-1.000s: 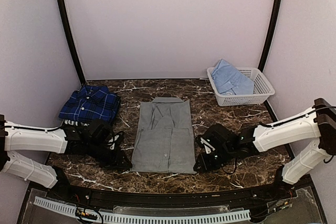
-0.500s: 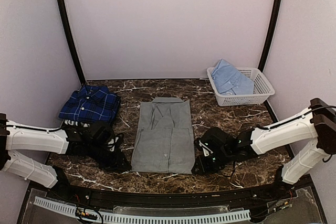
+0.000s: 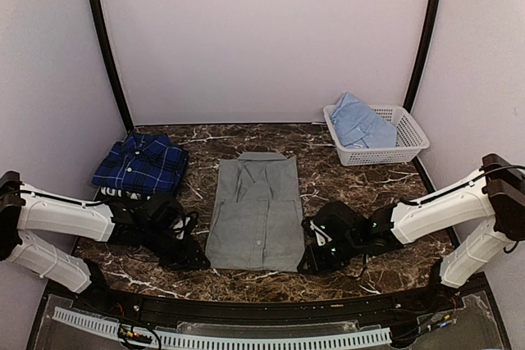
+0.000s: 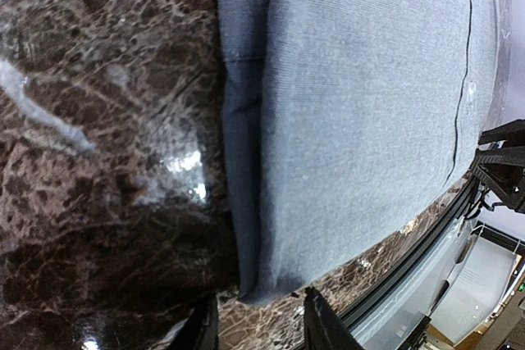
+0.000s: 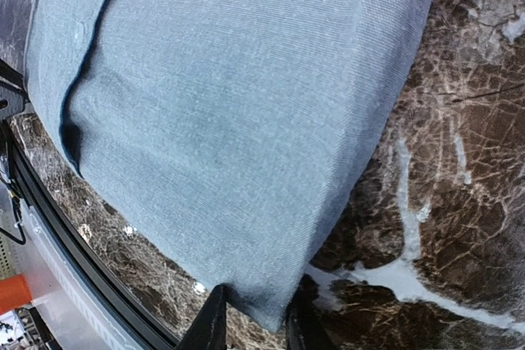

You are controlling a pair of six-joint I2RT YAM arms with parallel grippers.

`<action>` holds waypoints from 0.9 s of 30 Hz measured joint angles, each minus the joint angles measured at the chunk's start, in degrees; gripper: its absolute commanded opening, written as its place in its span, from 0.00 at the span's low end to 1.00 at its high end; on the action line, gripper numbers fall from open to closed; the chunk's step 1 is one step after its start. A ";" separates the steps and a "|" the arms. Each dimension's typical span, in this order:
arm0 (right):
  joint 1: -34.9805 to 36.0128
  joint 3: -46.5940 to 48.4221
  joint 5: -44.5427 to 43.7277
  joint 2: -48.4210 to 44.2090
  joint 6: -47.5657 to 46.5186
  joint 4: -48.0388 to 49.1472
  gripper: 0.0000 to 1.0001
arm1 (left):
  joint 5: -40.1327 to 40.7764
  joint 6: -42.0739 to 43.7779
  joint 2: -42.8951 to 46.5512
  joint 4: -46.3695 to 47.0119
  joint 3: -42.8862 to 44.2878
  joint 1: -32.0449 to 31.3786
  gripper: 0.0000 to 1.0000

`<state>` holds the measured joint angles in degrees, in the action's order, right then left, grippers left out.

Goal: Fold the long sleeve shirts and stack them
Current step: Pick up the 2/3-rectangle-folded shirt from the center of the board.

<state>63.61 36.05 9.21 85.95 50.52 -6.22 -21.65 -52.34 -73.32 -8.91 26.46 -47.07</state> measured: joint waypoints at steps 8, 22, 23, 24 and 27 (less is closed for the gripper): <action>0.11 -1.22 0.04 -0.07 1.05 2.45 0.16 | -0.13 -0.87 -1.16 2.10 0.02 -0.85 0.23; 0.20 -3.06 -0.28 -2.29 2.01 2.93 0.00 | -0.39 -2.60 -1.14 2.58 0.02 -1.88 0.00; 0.22 -3.23 -0.33 -2.89 2.08 2.82 0.00 | -0.42 -2.73 -0.68 2.40 0.02 -1.99 0.00; 0.22 -3.50 -0.33 -3.72 2.10 2.73 0.00 | -0.42 -2.86 -0.02 2.16 0.02 -2.19 0.00; 0.61 -3.74 -0.55 -6.08 2.16 1.88 0.00 | -0.28 -3.26 2.16 0.76 0.17 -2.97 0.00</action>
<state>64.23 32.32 8.67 79.88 52.69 -4.34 -21.93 -55.59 -71.16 -8.14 26.63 -50.04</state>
